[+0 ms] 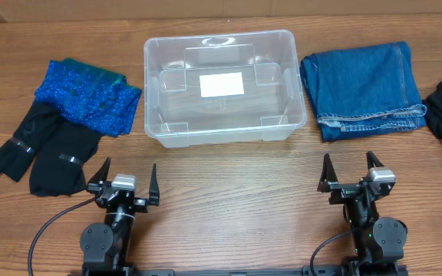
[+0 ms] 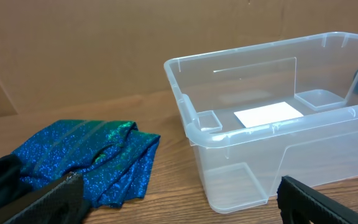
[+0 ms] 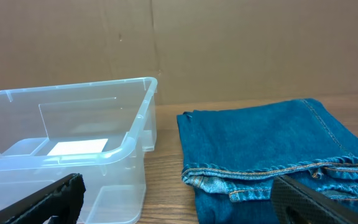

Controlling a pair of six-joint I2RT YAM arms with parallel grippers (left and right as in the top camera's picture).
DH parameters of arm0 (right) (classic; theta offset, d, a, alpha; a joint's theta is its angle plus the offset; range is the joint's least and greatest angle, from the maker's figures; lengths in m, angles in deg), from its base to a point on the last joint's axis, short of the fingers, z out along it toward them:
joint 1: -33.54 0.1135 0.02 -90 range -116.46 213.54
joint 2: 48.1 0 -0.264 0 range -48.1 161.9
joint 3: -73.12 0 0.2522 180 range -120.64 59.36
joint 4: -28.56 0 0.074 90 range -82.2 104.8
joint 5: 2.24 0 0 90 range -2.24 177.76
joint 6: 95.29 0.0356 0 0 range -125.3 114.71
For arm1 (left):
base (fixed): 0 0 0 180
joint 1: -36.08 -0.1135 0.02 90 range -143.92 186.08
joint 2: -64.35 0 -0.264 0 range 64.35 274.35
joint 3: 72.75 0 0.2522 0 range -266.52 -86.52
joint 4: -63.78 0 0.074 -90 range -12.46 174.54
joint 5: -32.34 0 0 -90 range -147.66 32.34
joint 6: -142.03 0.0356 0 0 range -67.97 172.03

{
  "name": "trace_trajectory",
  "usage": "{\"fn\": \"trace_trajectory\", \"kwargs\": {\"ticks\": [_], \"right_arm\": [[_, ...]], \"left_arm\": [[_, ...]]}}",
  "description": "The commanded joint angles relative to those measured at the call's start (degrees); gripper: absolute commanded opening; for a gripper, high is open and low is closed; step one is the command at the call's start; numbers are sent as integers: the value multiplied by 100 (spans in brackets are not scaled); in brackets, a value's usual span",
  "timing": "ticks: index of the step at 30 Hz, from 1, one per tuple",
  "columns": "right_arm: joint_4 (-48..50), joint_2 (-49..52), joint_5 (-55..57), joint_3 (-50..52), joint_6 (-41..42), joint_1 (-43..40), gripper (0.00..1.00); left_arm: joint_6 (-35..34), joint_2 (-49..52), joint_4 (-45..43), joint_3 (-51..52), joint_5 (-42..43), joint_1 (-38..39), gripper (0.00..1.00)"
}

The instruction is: Pack container

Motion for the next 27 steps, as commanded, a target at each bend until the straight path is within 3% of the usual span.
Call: {"fn": "trace_trajectory", "kwargs": {"ticks": [1, 18, 21, 24, 27], "right_arm": [[33, -33, 9, 59, -20, -15, 100], [33, -33, 9, 59, -20, -15, 100], [33, -33, 9, 59, -20, -15, 100], [33, -33, 9, 59, -20, -15, 100], [33, -33, 9, 59, -20, -15, 100]], "left_arm": [[109, -63, 17, 20, -42, -46, 100], [109, -63, 17, 20, -42, -46, 100], [221, -63, -33, 20, -474, -50, 100], [212, -63, -125, 20, -177, -50, 100], [-525, -63, -328, -28, 396, -61, 100]]}}
